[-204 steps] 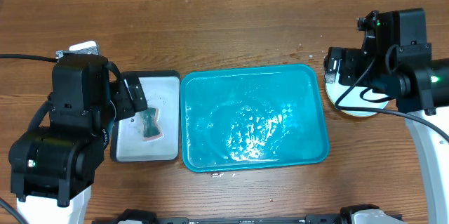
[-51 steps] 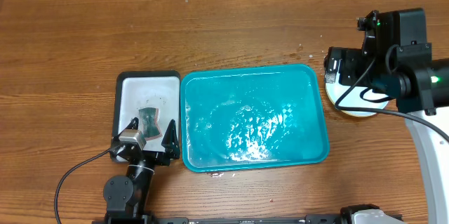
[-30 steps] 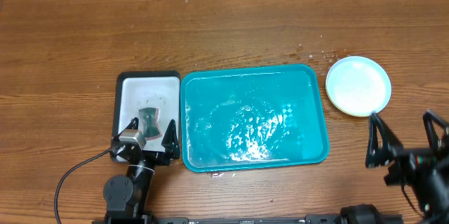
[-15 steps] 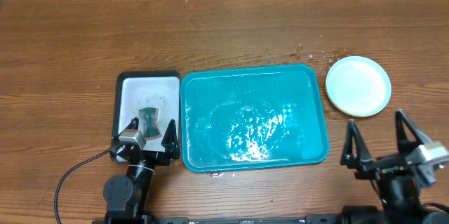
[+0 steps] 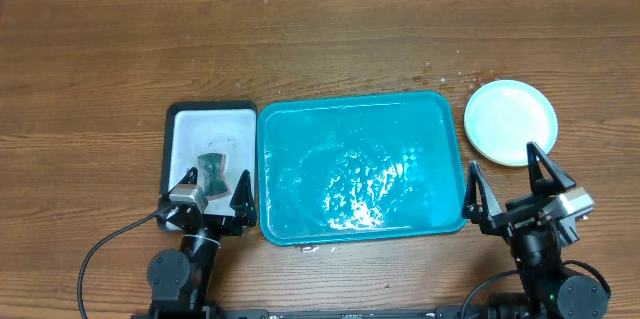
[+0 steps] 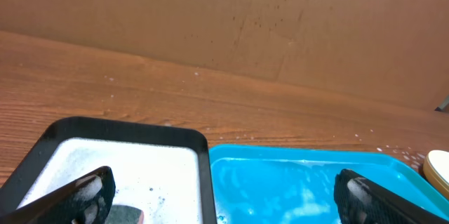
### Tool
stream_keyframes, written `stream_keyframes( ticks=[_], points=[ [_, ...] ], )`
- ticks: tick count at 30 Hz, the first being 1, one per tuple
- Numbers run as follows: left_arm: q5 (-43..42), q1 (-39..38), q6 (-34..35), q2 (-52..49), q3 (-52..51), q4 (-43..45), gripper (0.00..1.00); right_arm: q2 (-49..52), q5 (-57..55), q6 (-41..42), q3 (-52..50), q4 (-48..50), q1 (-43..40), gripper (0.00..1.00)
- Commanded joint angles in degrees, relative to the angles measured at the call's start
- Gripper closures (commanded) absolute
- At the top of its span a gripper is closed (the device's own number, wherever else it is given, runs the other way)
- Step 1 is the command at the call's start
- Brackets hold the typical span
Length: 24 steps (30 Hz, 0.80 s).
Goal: Clean dirty plates on tray and stack at the side
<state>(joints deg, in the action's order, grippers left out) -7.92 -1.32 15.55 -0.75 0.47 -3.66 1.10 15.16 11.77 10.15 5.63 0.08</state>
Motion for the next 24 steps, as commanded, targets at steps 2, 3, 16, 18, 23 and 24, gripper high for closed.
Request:
stream_keyframes(
  ticks=[2, 3, 16, 18, 23, 24],
  points=[
    [0.44, 0.72, 0.74, 0.48, -0.2, -0.17, 0.0, -0.98, 0.39, 2.01, -1.86, 2.27, -0.15, 0.0],
    [0.44, 0.72, 0.74, 0.48, -0.2, -0.17, 0.0, -0.98, 0.39, 1.97, -1.99, 2.27, -0.13, 0.0],
    [0.44, 0.72, 0.74, 0.48, -0.2, -0.17, 0.0, -0.98, -0.48, 1.99, -9.73, 10.45, 1.09, 0.0],
    [0.44, 0.72, 0.74, 0.48, -0.2, -0.15, 0.0, -0.98, -1.01, 1.95, -9.73, 10.49, 1.09, 0.0],
    [0.44, 0.72, 0.74, 0.48, -0.2, -0.17, 0.0, -0.98, -1.11, 2.05, -9.73, 5.68, 1.09, 0.0],
    [0.44, 0.72, 0.76, 0.48, -0.2, -0.17, 0.0, -0.98, -1.14, 3.02, -9.73, 3.26, 1.09, 0.0]
  ],
)
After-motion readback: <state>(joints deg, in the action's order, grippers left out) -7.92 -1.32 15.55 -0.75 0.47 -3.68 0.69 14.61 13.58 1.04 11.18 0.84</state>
